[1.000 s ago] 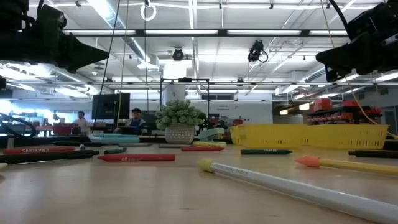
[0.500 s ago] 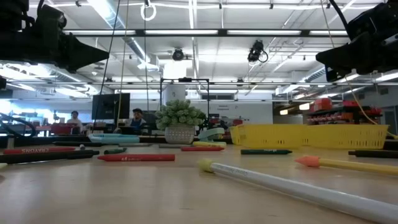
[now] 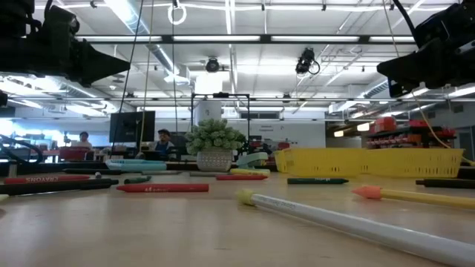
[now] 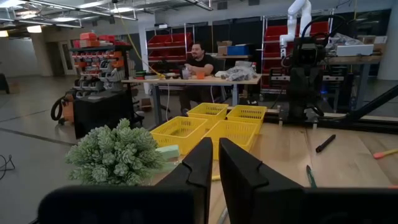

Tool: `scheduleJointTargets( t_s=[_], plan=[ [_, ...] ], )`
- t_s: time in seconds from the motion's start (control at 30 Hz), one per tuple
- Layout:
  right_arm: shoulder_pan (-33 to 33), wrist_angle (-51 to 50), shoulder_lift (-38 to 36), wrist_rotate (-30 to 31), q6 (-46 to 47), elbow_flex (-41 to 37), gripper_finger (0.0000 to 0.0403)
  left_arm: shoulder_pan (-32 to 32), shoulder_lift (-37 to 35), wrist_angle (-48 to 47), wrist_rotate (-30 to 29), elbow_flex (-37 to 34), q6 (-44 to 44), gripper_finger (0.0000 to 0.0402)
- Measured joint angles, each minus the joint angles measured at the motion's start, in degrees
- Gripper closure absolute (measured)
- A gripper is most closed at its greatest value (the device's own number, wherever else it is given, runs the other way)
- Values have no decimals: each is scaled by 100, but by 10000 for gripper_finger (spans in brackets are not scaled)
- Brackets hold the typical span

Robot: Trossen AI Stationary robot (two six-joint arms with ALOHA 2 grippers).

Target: Sort crayons/erasers/pens/pencils in bins

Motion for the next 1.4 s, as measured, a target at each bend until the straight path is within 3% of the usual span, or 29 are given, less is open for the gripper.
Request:
scheduleJointTargets(
  t_s=[1.03,1.3,1.4],
  plan=[
    [1,-2,2,1,-1,0,377,1,0,67,-1,0,-22,369],
    [-1,0,0,0,-2,0,377,-1,0,395,1,0,-1311,362],
    [-2,0,2,12,-503,1,377,0,0,511,0,0,-1641,367]
  ],
)
